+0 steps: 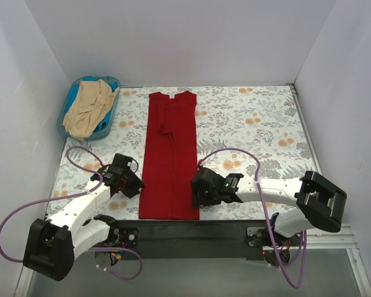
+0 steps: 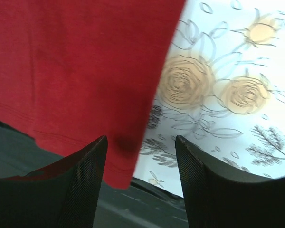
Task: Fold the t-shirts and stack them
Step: Fold the tshirt
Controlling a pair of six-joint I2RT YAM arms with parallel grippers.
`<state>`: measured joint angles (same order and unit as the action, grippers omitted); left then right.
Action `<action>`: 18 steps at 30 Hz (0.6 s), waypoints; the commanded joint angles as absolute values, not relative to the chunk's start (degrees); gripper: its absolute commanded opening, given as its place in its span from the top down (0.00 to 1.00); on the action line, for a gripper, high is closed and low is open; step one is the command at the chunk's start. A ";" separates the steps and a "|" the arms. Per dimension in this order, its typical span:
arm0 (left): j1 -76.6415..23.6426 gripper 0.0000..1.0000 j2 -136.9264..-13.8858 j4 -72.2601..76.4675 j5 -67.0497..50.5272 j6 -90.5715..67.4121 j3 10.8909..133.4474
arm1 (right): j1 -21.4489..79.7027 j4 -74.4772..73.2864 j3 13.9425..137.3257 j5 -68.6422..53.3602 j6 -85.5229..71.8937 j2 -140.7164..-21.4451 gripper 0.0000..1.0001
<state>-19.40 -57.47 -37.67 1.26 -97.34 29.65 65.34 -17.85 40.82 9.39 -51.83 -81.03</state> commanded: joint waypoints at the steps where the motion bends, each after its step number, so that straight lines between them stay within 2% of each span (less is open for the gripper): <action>1: -22.14 0.69 -57.22 -37.80 5.09 -103.70 26.55 | 65.39 -15.47 40.69 6.24 -51.59 -83.58 0.34; 5: -23.64 0.69 -57.83 -36.13 3.70 -105.38 23.48 | 65.48 -14.50 39.82 4.40 -51.24 -84.81 0.40; 8: -25.13 0.71 -57.40 -34.46 2.20 -106.95 21.63 | 65.48 -14.41 39.29 3.78 -50.10 -85.69 0.58; 9: -25.66 0.71 -57.22 -34.28 1.94 -107.40 21.19 | 65.48 -14.59 39.11 3.78 -49.58 -85.78 0.67; 11: -27.59 0.72 -57.04 -33.40 1.50 -108.71 20.66 | 64.69 -15.55 38.67 4.39 -48.78 -85.52 0.73; 12: -29.08 0.72 -57.22 -33.14 0.89 -109.16 20.48 | 64.17 -16.25 37.54 4.39 -48.00 -85.08 0.79; 18: -37.15 0.73 -59.15 -31.29 0.26 -114.33 20.48 | 55.64 -17.57 30.95 3.25 -43.69 -76.92 0.83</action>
<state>-32.86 -57.36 -29.45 0.43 -110.52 22.48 58.92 -10.70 35.03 1.43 -47.92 -78.98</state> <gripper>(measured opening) 0.267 0.173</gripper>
